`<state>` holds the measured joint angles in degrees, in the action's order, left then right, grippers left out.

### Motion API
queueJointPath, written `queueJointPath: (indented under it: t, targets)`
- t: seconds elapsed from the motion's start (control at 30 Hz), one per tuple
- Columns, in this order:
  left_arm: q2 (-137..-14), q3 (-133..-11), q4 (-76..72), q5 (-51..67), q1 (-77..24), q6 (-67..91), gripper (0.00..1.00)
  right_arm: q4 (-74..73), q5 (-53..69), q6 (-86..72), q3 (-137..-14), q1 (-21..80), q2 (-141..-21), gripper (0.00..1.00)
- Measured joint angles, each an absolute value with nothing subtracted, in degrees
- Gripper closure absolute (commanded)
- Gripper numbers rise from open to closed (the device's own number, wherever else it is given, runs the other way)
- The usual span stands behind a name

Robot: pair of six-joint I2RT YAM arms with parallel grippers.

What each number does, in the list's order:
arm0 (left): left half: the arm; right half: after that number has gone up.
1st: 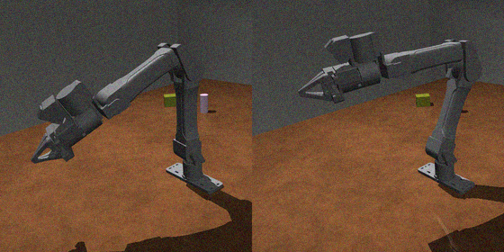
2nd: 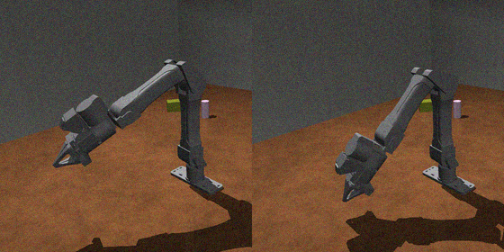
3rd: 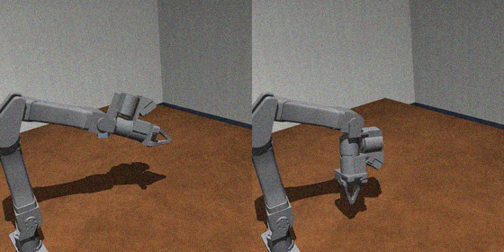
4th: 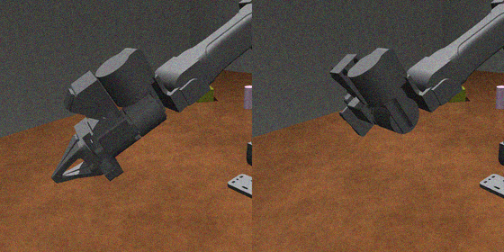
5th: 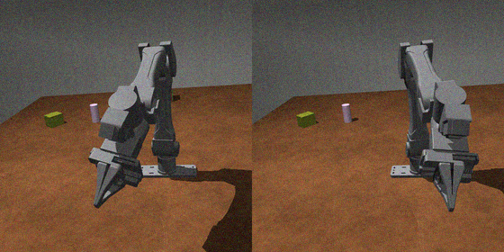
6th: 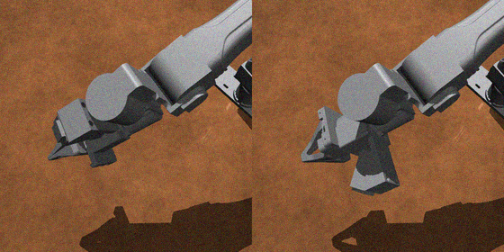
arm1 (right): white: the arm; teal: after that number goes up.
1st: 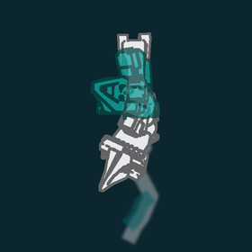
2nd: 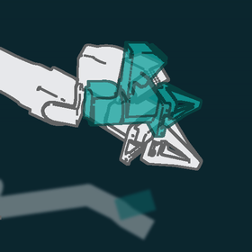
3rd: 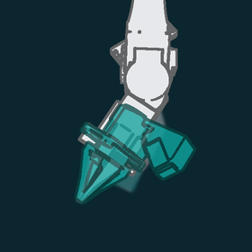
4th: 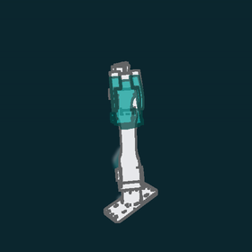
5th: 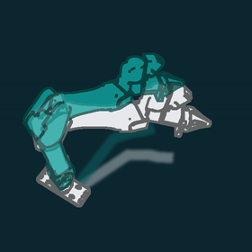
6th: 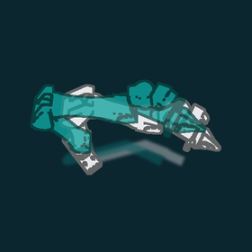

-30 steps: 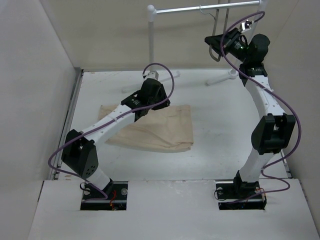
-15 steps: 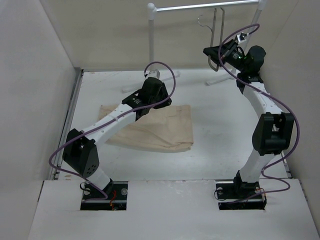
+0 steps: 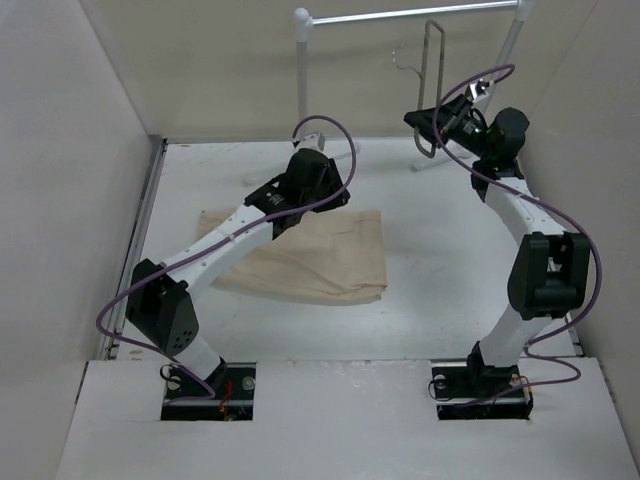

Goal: Place the trousers on the hanger
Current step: Pick up the hanger from the clothesline.

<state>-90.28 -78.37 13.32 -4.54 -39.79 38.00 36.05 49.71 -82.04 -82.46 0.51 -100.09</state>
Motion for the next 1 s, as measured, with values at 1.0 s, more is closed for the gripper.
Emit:
queueJointPath:
  t: [1.0]
  targets:
    - [-102.76,-89.97,7.2,2.42,-45.45,49.43,0.58,16.6,36.77,-58.26,-40.97,14.37,-73.3,0.89]
